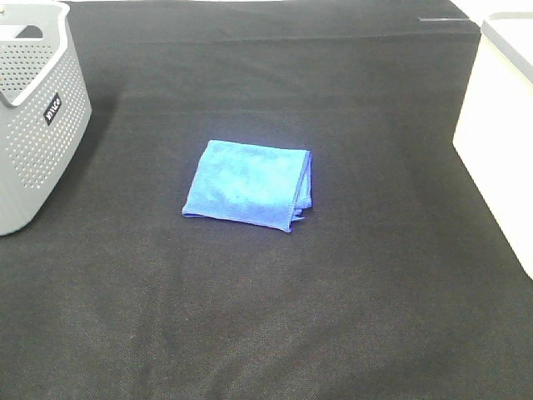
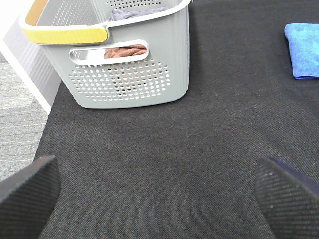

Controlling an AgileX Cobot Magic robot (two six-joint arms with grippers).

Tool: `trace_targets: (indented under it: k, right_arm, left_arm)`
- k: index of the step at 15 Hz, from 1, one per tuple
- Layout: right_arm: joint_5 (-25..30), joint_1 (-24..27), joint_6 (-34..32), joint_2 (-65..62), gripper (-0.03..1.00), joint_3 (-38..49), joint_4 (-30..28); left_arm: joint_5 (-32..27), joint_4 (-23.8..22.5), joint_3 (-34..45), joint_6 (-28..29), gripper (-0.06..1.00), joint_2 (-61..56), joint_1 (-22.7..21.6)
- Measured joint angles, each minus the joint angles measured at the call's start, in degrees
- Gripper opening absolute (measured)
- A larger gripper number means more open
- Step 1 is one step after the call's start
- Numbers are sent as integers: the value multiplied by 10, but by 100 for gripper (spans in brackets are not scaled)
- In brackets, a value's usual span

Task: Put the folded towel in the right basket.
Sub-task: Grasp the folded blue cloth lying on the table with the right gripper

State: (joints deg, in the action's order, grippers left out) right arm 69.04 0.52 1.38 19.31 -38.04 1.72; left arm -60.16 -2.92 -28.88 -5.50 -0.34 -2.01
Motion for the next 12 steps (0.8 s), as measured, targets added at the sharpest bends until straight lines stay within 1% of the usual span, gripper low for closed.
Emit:
trace_targets:
  k: [1,3,7,9,10,11,12]
  right_arm:
    - [9,0,-5,80,96,-64,14]
    - [6,0,-18,238,96,-206,41]
    - [6,0,-20,445,96,-405,103]
    - [6,0,-17,515,96,-454,146]
    - [6,0,-17,515,96,-454,146]
    - [5,0,-9,547,96,-468,182]
    - [-3,-11,4,582,96,-470,223]
  left_arm:
    - [0,0,0,0,99,0,0]
    - [0,0,0,0,99,0,0]
    - [0,0,0,0,99,0,0]
    - [0,0,0,0,99,0,0]
    - [0,0,0,0,99,0,0]
    - [0,0,0,0,99,0,0]
    - [0,0,0,0,99,0,0]
